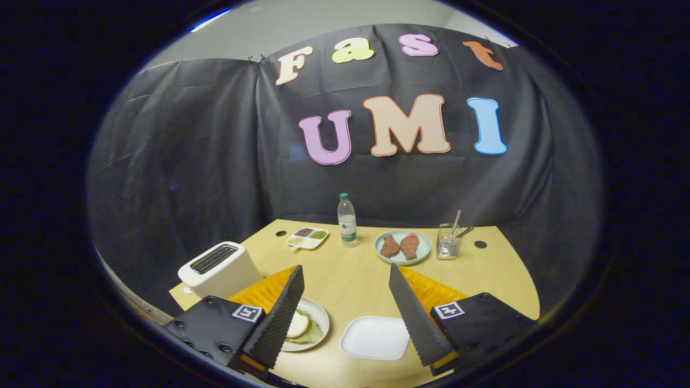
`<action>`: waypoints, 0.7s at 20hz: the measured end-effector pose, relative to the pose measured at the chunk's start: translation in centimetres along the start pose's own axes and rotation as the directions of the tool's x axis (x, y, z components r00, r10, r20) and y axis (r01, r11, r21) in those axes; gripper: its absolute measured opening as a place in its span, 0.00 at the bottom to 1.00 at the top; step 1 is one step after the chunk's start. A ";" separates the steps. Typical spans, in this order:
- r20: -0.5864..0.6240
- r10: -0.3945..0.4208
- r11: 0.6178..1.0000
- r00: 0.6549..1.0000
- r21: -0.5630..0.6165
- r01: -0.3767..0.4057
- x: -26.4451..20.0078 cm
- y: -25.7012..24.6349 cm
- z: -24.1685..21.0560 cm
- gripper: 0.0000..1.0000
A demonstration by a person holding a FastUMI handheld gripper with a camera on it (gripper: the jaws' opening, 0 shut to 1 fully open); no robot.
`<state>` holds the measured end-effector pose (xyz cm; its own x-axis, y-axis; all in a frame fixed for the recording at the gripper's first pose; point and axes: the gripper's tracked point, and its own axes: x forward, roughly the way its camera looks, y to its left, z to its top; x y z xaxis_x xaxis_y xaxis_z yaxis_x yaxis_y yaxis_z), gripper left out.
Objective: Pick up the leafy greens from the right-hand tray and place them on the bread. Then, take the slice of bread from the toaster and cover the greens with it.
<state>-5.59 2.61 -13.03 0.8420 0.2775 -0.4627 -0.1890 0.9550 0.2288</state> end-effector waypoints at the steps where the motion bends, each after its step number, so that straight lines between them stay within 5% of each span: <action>1: 0.027 -0.019 1.000 0.999 -0.017 0.020 -0.2 -0.7 0.7 0.99; 8: 0.236 -0.163 0.978 0.958 -0.093 0.189 -1.9 -5.3 6.4 0.99; 14: 0.306 -0.197 0.975 0.931 -0.040 0.219 -2.3 -6.3 8.5 1.00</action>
<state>-2.05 -4.92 -6.10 0.9762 0.0382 -0.2137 -0.0199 0.9960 0.0871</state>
